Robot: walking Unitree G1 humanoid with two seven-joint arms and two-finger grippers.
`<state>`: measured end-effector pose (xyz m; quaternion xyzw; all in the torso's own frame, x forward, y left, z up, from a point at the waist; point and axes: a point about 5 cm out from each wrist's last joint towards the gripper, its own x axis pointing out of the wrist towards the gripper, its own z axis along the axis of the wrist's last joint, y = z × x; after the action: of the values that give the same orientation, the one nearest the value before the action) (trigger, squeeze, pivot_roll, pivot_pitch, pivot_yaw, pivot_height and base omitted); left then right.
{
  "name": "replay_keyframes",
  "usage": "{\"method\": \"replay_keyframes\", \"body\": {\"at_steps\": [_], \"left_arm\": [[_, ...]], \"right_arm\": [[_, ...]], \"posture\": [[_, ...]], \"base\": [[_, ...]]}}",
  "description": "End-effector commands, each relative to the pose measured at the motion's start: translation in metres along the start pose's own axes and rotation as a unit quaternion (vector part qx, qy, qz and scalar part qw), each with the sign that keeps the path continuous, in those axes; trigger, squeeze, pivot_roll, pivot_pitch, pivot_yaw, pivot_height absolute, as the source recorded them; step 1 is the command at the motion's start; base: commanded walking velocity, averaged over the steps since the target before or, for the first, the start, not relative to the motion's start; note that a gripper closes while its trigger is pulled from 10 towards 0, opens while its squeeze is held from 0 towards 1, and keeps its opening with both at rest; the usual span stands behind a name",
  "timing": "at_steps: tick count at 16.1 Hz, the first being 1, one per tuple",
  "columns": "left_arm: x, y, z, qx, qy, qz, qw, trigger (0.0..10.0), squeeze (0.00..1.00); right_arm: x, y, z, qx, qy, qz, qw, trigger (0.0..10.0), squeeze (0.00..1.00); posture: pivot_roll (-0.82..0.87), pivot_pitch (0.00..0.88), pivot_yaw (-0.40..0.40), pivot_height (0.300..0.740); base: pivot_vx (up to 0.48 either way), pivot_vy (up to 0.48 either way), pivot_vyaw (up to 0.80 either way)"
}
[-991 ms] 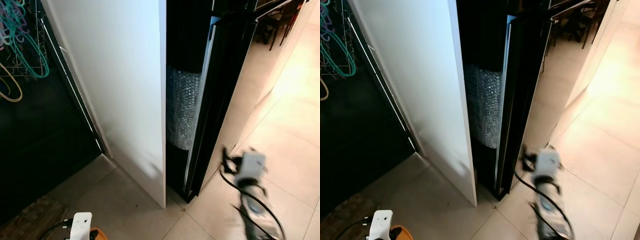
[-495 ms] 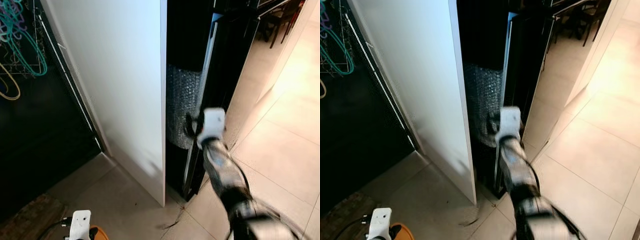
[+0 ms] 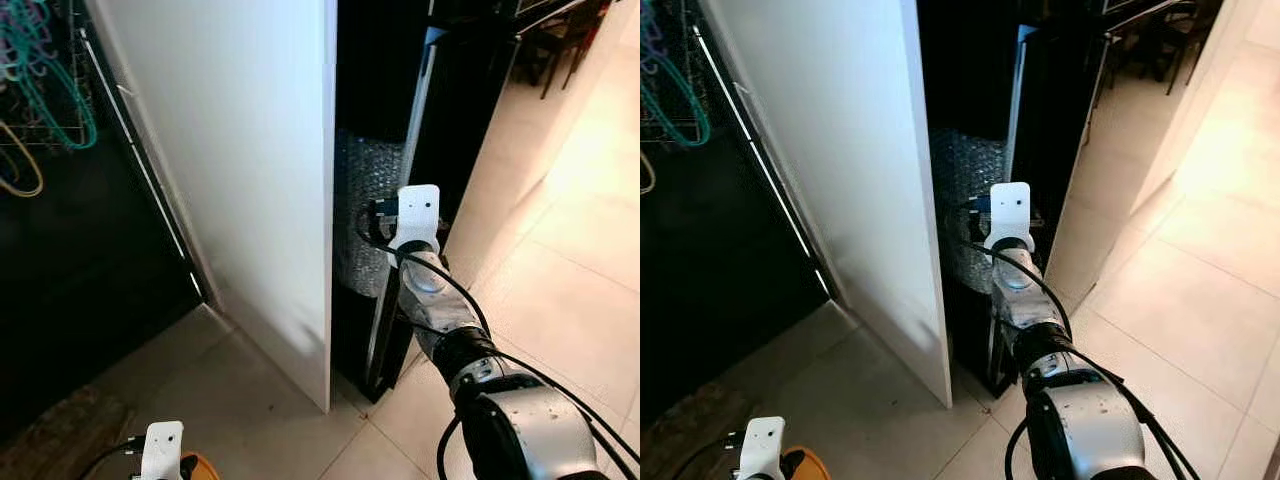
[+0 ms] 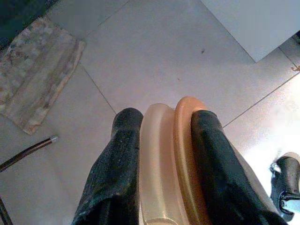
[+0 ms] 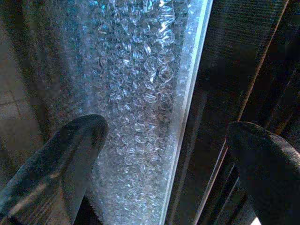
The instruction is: Restocking fridge
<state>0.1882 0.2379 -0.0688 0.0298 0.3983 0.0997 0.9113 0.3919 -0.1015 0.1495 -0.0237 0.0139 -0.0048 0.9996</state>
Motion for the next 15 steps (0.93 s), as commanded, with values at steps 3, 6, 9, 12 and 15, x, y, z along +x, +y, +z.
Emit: {"method": "replay_keyframes", "body": {"at_steps": [3,6,9,12,15], "left_arm": [[-0.001,-0.001,-0.005,-0.007,0.008,0.002,1.0,10.0,0.0],[-0.002,-0.003,-0.007,-0.005,0.009,-0.002,1.0,10.0,0.0],[-0.002,-0.004,-0.006,-0.008,0.006,-0.003,1.0,10.0,0.0],[-0.002,-0.003,-0.006,-0.007,0.005,-0.003,1.0,10.0,0.0],[-0.001,-0.005,-0.004,-0.006,0.001,-0.004,1.0,10.0,0.0]], "right_arm": [[0.002,-0.025,0.0,0.007,-0.001,-0.07,0.998,10.0,0.0],[0.001,-0.028,-0.002,0.004,-0.004,-0.073,0.997,10.0,0.0],[0.0,-0.044,0.002,-0.006,-0.015,-0.149,0.989,10.0,0.0],[-0.001,-0.048,0.008,0.0,-0.03,-0.165,0.986,10.0,0.0],[0.003,-0.043,0.011,-0.006,-0.027,-0.137,0.99,10.0,0.0]], "posture": [[-0.02,0.0,0.01,0.74],[-0.02,0.0,0.011,0.74],[-0.01,0.0,0.009,0.74],[-0.02,0.0,0.011,0.74],[-0.01,0.0,0.006,0.74]], "base": [[0.0,0.0,0.0],[0.0,0.0,0.0],[0.0,0.0,0.0],[0.0,0.0,0.0],[0.0,0.0,0.0]]}}
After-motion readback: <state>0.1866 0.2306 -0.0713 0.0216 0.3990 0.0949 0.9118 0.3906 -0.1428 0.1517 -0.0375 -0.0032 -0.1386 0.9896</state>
